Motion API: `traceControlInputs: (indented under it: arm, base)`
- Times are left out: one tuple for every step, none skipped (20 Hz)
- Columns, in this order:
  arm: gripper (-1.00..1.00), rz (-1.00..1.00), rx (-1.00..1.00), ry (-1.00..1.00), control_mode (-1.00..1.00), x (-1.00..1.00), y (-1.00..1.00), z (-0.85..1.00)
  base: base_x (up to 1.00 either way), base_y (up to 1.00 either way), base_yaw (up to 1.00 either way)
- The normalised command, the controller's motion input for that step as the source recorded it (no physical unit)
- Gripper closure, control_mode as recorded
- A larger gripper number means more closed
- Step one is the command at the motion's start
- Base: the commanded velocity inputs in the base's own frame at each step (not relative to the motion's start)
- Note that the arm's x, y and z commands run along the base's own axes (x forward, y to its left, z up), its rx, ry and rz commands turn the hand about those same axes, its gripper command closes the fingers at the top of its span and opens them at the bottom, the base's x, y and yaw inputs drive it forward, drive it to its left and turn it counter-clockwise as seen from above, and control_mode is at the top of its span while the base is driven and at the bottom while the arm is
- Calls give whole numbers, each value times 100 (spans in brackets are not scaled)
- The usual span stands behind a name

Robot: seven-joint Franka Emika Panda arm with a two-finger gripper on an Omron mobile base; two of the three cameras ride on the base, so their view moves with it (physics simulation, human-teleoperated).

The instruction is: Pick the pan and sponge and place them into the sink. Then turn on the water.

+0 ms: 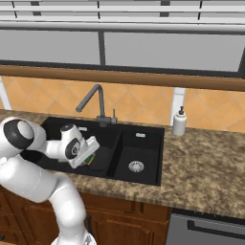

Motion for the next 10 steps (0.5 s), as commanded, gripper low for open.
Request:
traceControlInputs:
  arm:
    - [100,-36,0,0,-100,67,75,0]
    - [100,-35,0,0,-100,67,75,0]
    - [100,-35,0,0,-100,65,75,0]
    - [100,-35,-1,0,-100,64,75,0]
    - [100,-35,-1,0,-100,64,75,0]
    - [100,-35,-1,0,-100,64,76,0]
    - [100,-35,-1,0,-100,64,75,0]
    - [100,-36,-3,0,-100,64,79,0]
    - [100,-37,-3,0,-100,63,81,0]
    - [100,-37,-4,0,-100,63,81,0]
  base:
    - [0,0,0]
    - [0,0,0]
    - [0,0,0]
    - [0,0,0]
    - [0,0,0]
    - [0,0,0]
    - [0,0,0]
    - [0,0,0]
    - [0,0,0]
    - [0,0,0]
